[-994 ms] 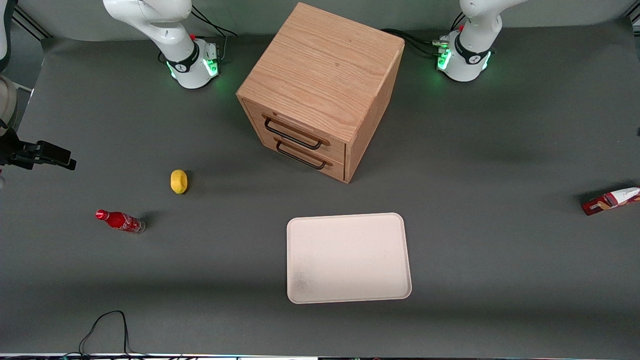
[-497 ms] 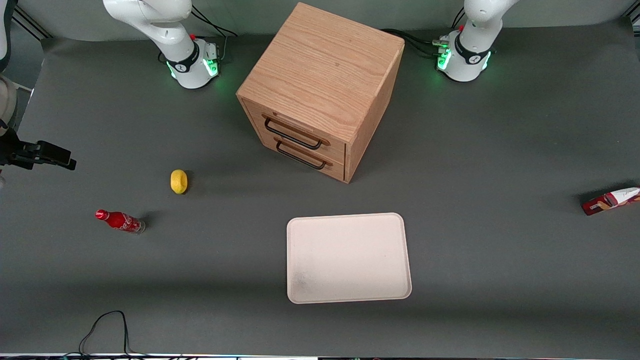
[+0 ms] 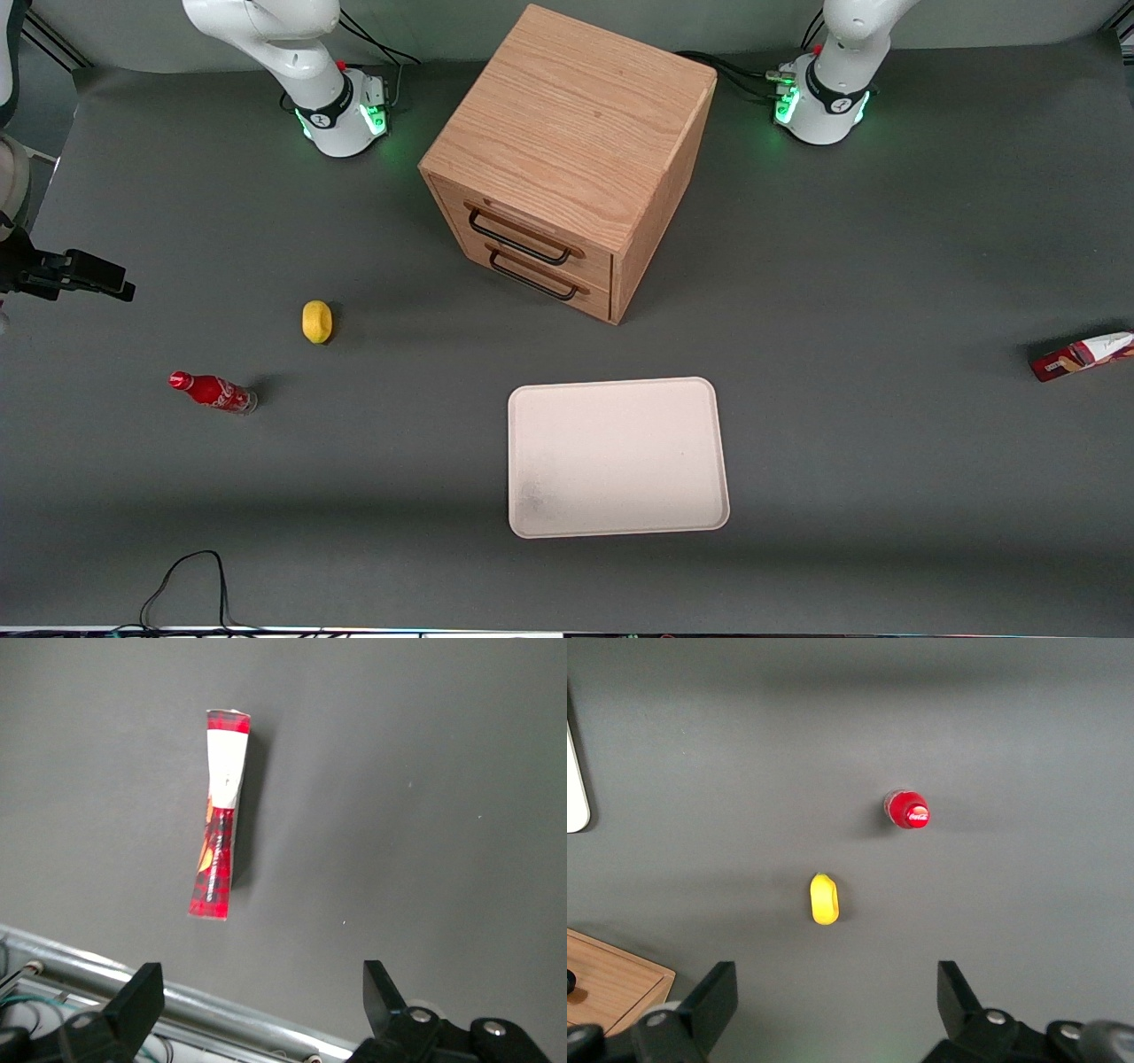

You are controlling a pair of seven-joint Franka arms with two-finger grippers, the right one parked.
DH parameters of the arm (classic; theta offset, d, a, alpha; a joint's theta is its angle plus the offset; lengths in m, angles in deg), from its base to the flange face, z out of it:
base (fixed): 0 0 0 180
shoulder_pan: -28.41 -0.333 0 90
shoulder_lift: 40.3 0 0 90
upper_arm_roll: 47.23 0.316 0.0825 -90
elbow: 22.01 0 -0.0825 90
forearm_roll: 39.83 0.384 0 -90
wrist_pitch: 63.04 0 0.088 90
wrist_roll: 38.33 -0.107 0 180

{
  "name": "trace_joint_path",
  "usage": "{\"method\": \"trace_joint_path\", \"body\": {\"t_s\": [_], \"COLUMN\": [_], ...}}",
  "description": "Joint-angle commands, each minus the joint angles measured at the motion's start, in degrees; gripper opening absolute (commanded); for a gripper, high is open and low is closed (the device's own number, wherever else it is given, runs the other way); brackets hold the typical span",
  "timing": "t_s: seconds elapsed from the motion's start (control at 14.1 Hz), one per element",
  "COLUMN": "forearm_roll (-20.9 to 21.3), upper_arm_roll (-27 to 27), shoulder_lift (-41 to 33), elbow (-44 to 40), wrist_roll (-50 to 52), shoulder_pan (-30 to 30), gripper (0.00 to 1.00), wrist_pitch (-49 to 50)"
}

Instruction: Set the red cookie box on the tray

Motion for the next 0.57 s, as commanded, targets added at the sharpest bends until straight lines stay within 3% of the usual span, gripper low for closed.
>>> {"method": "trace_joint_path", "body": {"t_s": [0.0,0.5], "forearm_roll": [-0.7,-2.0], "upper_arm_roll": [-0.7,-1.1], "shoulder_lift": [0.5,9.1], "elbow": [5.3,8.3], "wrist_roll": [-2.0,-9.9], "shoulder_pan": [-0.6,0.0], "gripper": [1.00,1.00], "wrist_pitch": [-5.3,-17.4]}}
